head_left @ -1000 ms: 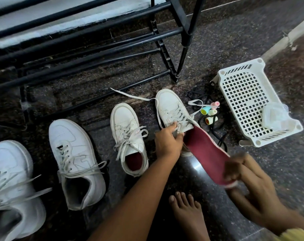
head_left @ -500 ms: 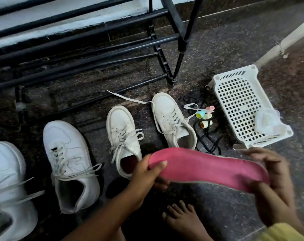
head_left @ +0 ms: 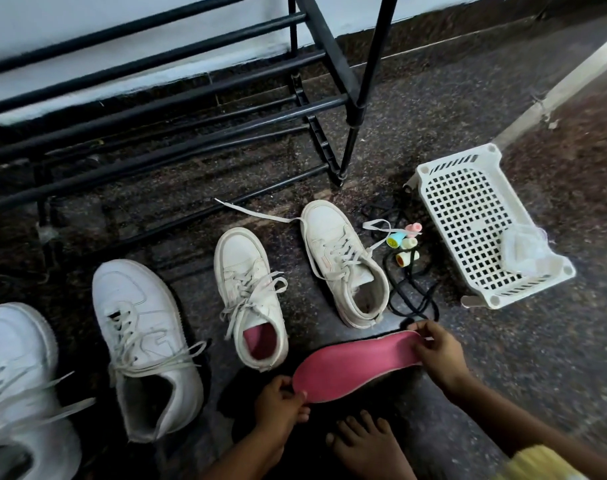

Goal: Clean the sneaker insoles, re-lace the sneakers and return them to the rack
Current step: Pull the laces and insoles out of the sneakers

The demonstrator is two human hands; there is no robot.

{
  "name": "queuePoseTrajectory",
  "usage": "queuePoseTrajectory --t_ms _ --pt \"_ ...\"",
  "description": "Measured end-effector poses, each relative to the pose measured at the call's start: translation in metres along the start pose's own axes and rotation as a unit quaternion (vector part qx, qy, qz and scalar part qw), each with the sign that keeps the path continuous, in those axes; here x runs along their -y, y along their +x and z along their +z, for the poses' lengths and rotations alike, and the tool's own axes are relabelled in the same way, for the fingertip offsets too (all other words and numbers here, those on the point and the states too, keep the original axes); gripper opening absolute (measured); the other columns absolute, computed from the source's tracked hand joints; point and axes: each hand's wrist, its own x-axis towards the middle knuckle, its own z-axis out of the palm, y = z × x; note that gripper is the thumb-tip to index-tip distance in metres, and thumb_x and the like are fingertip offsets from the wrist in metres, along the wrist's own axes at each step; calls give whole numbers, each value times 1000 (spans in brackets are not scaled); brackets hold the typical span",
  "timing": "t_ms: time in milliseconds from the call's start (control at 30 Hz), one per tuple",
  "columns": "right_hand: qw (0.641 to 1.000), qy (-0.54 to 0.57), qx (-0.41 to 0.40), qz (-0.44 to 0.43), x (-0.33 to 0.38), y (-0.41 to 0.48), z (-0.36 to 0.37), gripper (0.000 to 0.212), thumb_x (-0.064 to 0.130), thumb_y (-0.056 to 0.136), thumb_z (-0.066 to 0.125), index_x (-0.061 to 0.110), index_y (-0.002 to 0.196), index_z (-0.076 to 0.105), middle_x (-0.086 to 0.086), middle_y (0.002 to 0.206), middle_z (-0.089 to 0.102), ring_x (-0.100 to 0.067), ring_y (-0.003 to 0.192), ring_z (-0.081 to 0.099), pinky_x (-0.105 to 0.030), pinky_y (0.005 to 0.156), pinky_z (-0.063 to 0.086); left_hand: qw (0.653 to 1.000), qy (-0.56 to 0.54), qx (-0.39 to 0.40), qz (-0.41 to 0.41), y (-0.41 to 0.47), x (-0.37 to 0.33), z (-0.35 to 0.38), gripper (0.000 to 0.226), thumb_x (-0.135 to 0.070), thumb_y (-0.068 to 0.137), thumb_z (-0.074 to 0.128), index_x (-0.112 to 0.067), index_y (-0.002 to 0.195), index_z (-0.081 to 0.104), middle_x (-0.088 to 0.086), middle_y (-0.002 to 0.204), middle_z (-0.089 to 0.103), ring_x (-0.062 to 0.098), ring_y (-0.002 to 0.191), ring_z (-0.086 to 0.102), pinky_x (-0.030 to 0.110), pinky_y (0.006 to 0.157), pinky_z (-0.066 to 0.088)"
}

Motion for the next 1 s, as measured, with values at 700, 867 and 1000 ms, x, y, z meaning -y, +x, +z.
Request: queuePoseTrajectory --t_ms 700,867,1000 --pt "878 -43 188 -438 184 -26 77 33 11 88 48 11 118 61 1 111 57 -8 99 56 -19 86 43 856 160 -268 411 -29 -108 -78 17 0 79 68 -12 90 65 -9 84 60 1 66 56 11 61 41" --pt "821 -219 238 -470 207 2 103 32 12 92 48 14 123 60 -6 125 53 -25 113 55 -39 90 47 863 220 -246 382 -4 -108 -85 13 -4 79 67 -11 89 67 -1 89 64 16 76 60 30 71 50" --pt "817 -264 163 -486 206 5 96 24 29 95 48 15 106 64 -5 106 58 -27 103 57 -36 75 47 861 246 -223 386 2 -106 -88 11 -5 80 66 -12 87 71 1 85 70 18 78 64 27 70 48"
